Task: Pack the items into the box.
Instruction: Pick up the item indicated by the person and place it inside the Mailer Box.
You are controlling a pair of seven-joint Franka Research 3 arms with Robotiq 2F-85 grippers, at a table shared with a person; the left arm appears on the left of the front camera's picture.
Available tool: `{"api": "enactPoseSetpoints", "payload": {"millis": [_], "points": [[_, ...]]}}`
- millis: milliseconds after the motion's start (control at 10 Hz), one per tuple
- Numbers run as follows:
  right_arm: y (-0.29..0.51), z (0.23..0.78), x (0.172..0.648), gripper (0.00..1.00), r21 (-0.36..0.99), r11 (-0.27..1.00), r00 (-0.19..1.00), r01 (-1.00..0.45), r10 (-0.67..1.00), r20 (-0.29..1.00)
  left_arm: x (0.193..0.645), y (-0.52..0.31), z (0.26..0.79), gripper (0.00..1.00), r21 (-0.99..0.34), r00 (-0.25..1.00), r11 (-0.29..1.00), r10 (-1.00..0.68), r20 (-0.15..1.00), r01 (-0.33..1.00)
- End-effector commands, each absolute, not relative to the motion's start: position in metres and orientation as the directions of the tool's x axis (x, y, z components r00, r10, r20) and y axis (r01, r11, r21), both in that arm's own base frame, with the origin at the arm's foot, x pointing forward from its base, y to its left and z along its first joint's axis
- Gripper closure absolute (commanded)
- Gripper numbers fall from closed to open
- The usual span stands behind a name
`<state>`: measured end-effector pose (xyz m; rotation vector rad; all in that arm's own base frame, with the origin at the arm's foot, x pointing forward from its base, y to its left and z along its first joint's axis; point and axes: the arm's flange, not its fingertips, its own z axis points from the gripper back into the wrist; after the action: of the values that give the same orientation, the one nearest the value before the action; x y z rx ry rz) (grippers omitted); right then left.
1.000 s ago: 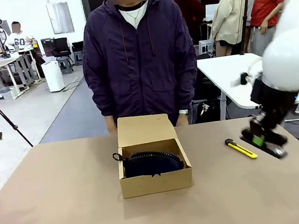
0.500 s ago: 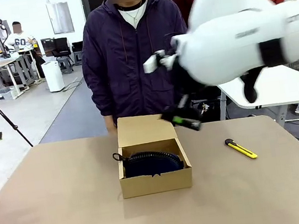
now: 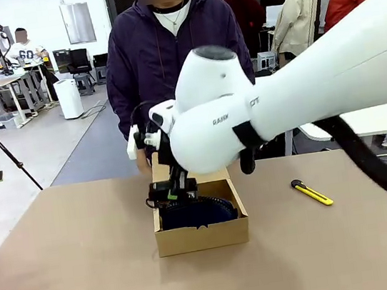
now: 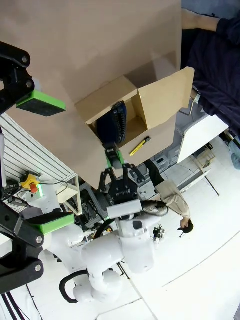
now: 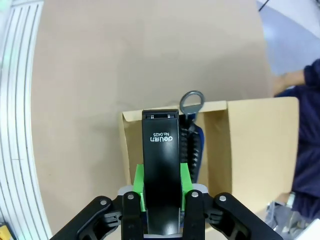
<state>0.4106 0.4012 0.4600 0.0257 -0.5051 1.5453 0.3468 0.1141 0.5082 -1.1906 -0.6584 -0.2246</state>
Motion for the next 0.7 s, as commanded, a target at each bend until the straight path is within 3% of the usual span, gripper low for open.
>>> {"api": "enactPoseSetpoints", "payload": {"millis": [0,600], "points": [[0.406,0.438,0.419,1.00,-0.307,0.029,-0.063,-0.951,0.957,0.283,0.344,0.117,0.510,0.00,-0.789,0.803,0.372,0.161,0.574,0.489],[0.407,0.386,0.431,1.00,-0.260,-0.008,-0.043,-0.966,0.991,0.129,0.344,0.117,0.510,0.00,-0.789,0.803,0.372,0.161,0.574,0.489]]}}
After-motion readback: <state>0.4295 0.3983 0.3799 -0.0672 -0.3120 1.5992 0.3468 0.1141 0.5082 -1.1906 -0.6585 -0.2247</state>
